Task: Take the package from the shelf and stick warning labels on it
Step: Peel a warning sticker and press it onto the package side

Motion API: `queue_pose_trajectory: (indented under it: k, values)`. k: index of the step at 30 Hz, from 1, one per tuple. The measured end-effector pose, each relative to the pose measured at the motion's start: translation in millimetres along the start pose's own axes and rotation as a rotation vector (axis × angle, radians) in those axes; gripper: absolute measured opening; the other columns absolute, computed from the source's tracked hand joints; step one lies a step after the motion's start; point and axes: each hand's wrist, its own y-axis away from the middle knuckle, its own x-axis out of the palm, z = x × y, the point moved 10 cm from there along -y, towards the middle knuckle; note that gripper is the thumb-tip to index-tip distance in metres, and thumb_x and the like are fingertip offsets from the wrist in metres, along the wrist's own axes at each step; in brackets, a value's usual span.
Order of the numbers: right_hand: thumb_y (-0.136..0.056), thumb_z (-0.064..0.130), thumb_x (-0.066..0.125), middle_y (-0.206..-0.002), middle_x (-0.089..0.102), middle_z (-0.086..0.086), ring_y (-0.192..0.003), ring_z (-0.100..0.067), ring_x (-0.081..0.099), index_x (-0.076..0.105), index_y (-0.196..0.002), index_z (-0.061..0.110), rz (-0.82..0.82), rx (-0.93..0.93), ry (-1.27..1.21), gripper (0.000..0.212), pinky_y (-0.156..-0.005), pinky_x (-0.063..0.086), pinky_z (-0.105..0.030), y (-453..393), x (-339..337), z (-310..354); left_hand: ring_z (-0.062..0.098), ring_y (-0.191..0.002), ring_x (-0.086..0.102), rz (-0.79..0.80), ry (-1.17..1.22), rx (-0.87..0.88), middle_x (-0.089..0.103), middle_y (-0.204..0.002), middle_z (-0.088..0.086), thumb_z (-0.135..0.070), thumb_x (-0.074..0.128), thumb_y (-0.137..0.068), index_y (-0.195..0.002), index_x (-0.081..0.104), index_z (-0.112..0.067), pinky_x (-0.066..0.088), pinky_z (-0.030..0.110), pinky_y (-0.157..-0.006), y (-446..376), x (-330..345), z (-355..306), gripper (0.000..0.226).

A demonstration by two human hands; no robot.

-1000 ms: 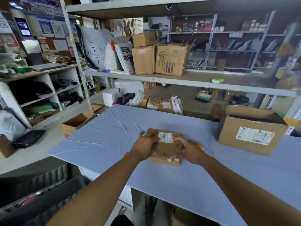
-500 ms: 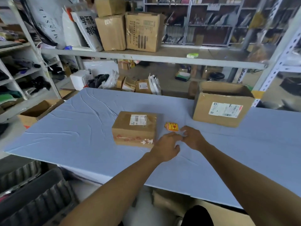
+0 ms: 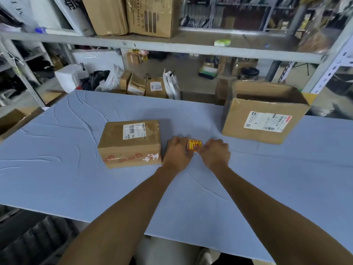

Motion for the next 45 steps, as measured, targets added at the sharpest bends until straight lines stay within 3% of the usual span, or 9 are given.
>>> queue_pose_trajectory:
  k: [5,12,20,24,30,33,36,41,45]
  values:
    - [-0.080,0.050,0.067,-0.118,0.059,-0.009,-0.117,-0.034,0.047,0.071,-0.106,0.018,-0.049,0.075,-0.085,0.041,-0.091,0.035,-0.042,-4,7,-6,0.037,-0.112,0.048,-0.074,-0.152,0.098,0.058,-0.119,0.015,-0.033,0.053,-0.091,-0.118,0.066,-0.011,0.046,0.044,-0.098,1,6,-4,0.037]
    - [-0.088,0.044,0.063,-0.110,0.068,-0.011,-0.116,-0.034,0.051,0.075,-0.102,0.019,-0.073,0.101,-0.196,0.031,-0.093,0.038,-0.040,-6,5,-14,0.036,-0.116,0.047,-0.063,-0.145,0.115,0.058,-0.123,0.015,-0.025,0.055,-0.090,-0.124,0.063,-0.010,0.045,0.043,-0.099,3,3,-5,0.038]
    - [-0.091,0.022,0.064,-0.090,0.074,-0.014,-0.091,-0.031,0.063,0.076,-0.093,0.009,-0.098,0.110,-0.546,0.018,-0.080,0.049,-0.037,11,-21,-34,0.035,-0.120,0.045,-0.074,-0.172,0.137,0.055,-0.128,0.015,-0.024,0.053,-0.092,-0.127,0.060,-0.010,0.045,0.044,-0.102,8,3,-8,0.039]
    - [-0.087,0.016,0.067,-0.078,0.070,-0.002,-0.077,-0.020,0.062,0.070,-0.080,0.020,-0.029,0.038,-0.692,0.008,-0.074,0.049,-0.036,38,-22,-28,0.031,-0.110,0.057,-0.161,0.098,0.214,0.066,-0.117,0.013,-0.019,0.054,-0.087,-0.124,0.063,-0.008,0.047,0.037,-0.096,41,-15,-19,0.040]
    - [-0.087,0.001,0.066,-0.080,0.065,-0.007,-0.066,-0.009,0.059,0.058,-0.074,0.019,0.223,-0.198,-0.807,0.023,-0.055,0.049,-0.024,100,17,38,-0.002,-0.065,0.060,-0.119,0.721,-0.132,0.062,-0.076,-0.005,-0.001,0.070,-0.085,-0.103,0.066,-0.010,0.050,0.023,-0.071,94,-48,37,0.020]
    - [-0.087,0.005,0.066,-0.069,0.060,0.000,-0.058,-0.001,0.055,0.059,-0.071,0.022,0.259,-0.277,-0.775,0.025,-0.056,0.046,-0.022,129,39,68,-0.003,-0.060,0.055,-0.122,0.661,-0.104,0.061,-0.066,-0.010,0.001,0.069,-0.085,-0.081,0.068,-0.016,0.046,0.023,-0.066,118,-75,60,0.018]
    - [-0.087,0.008,0.068,-0.078,0.067,0.001,-0.069,-0.005,0.060,0.068,-0.084,0.016,0.229,-0.384,-0.698,0.008,-0.062,0.046,-0.012,153,52,91,0.012,-0.067,0.056,-0.120,0.577,-0.104,0.063,-0.068,0.001,-0.021,0.075,-0.082,-0.078,0.067,-0.024,0.047,0.037,-0.067,142,-89,79,0.010]
    - [-0.090,0.013,0.065,-0.082,0.068,-0.002,-0.078,-0.019,0.064,0.070,-0.089,0.010,0.160,-0.374,-0.654,0.006,-0.075,0.053,-0.037,159,55,86,0.017,-0.073,0.065,-0.215,0.584,-0.147,0.066,-0.074,-0.004,-0.015,0.072,-0.084,-0.090,0.064,-0.022,0.054,0.035,-0.073,153,-95,88,0.012]
    - [-0.090,0.013,0.066,-0.072,0.065,0.003,-0.068,-0.014,0.059,0.067,-0.082,0.014,0.158,-0.408,-0.652,0.008,-0.070,0.051,-0.038,160,58,82,0.019,-0.076,0.067,-0.273,0.639,-0.137,0.069,-0.074,-0.003,-0.017,0.067,-0.085,-0.084,0.063,-0.030,0.056,0.039,-0.076,156,-97,93,0.014]
